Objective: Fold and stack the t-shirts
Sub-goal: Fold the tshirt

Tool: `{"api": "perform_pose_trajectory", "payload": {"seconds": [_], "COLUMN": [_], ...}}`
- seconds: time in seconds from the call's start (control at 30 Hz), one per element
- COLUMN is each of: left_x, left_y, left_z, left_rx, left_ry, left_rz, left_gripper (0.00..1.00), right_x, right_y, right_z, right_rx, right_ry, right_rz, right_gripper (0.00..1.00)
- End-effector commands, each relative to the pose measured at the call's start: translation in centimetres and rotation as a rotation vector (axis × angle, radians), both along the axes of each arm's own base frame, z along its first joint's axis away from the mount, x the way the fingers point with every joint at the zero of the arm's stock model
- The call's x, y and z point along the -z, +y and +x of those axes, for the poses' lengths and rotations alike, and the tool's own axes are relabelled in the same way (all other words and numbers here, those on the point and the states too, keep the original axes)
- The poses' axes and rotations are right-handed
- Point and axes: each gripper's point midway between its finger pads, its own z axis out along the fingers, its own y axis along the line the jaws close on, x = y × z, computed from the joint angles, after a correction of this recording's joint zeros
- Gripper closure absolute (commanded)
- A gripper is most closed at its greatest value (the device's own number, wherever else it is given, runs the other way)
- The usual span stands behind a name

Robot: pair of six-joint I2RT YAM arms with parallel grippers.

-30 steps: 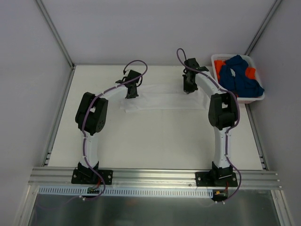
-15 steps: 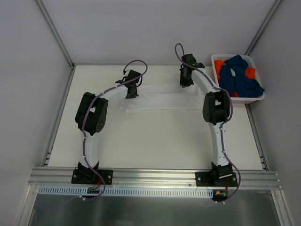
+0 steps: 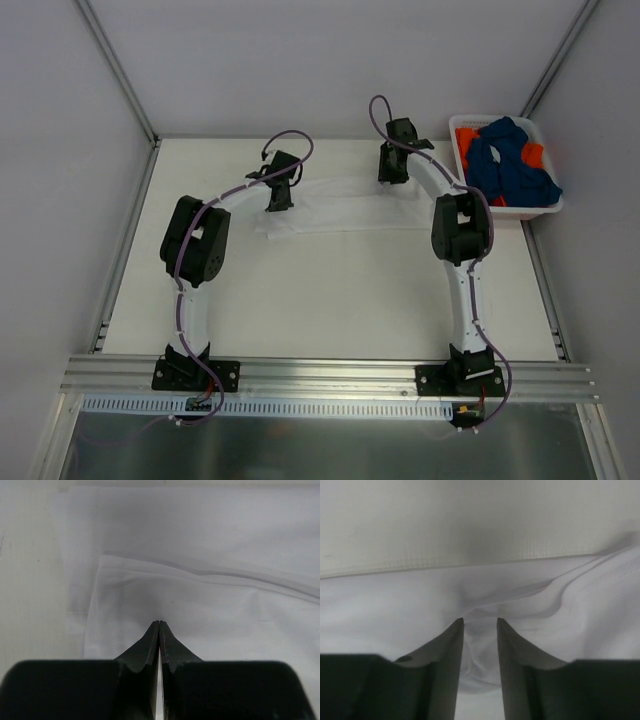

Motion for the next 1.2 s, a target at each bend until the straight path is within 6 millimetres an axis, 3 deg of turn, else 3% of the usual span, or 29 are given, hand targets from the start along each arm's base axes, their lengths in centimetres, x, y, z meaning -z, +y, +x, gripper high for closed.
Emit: {"api": "perform_pose_trajectory", "payload": {"seconds": [0.0, 0.03, 0.13, 0.17, 0.23, 0.27, 0.3, 0.37, 0.43, 0.5, 0.53, 0.57, 0.7, 0.8, 0.83, 1.03, 1.17], "left_x": [0.1, 0.0, -0.7, -0.1, -0.1, -0.1, -0.5, 0.2, 0.3, 0.0, 0.1, 0.1, -0.3, -0.3, 0.0, 0.3, 0.4], "left_y": [0.2, 0.3, 0.6, 1.0, 1.6, 1.8, 1.8, 2.2, 2.5, 2.5, 2.5, 2.5, 2.3, 1.7, 1.8, 0.8, 0.2], "left_z": [-0.9, -1.3, -2.2, -3.1, -4.5, -4.9, -5.4, -6.6, -7.5, -7.7, -8.1, -8.2, -9.5, -10.5, -11.1, -13.9, -15.7], "left_rx": [-0.023, -0.031, -0.054, -0.060, -0.079, -0.084, -0.085, -0.092, -0.095, -0.094, -0.093, -0.091, -0.097, -0.089, -0.089, -0.080, -0.079], "left_ry": [0.007, 0.012, 0.006, 0.025, 0.035, 0.036, 0.030, 0.050, 0.053, 0.045, 0.051, 0.051, 0.044, 0.042, 0.050, 0.060, 0.058], "left_rz": [0.004, -0.003, -0.022, -0.016, -0.021, -0.017, -0.022, -0.013, -0.006, -0.003, 0.000, -0.001, -0.010, -0.016, -0.013, -0.032, -0.046], "left_gripper": [1.00, 1.00, 1.00, 1.00, 1.00, 1.00, 1.00, 1.00, 1.00, 1.00, 1.00, 1.00, 1.00, 1.00, 1.00, 1.00, 1.00], "right_x": [-11.8, -14.1, -17.3, -19.4, -20.0, -21.8, -22.1, -20.8, -19.8, -18.7, -17.5, -15.9, -10.8, -8.1, -6.2, -2.1, -0.7], "right_y": [1.1, 1.2, 1.7, 1.6, 1.4, 1.2, 1.0, -0.1, -0.9, -1.9, -2.3, -2.8, -3.2, -3.4, -3.3, -3.4, -3.8], "right_z": [2.7, 2.6, 1.9, 1.3, 0.3, -0.7, -1.3, -2.9, -4.8, -5.9, -6.3, -6.9, -7.9, -8.3, -8.5, -9.2, -9.1], "right_rx": [-0.037, -0.049, -0.088, -0.092, -0.095, -0.093, -0.085, -0.037, -0.018, 0.014, 0.021, 0.030, 0.025, 0.031, 0.029, 0.032, 0.039], "right_ry": [-0.278, -0.316, -0.365, -0.395, -0.392, -0.416, -0.411, -0.371, -0.331, -0.301, -0.272, -0.223, -0.075, 0.012, 0.060, 0.206, 0.248], "right_rz": [0.087, 0.096, 0.122, 0.134, 0.134, 0.143, 0.142, 0.096, 0.071, 0.035, 0.017, -0.013, -0.067, -0.084, -0.095, -0.122, -0.145], "right_gripper": [0.60, 0.43, 0.22, 0.21, 0.16, 0.16, 0.16, 0.18, 0.36, 0.62, 0.90, 0.99, 1.00, 0.99, 1.00, 1.00, 1.00]}}
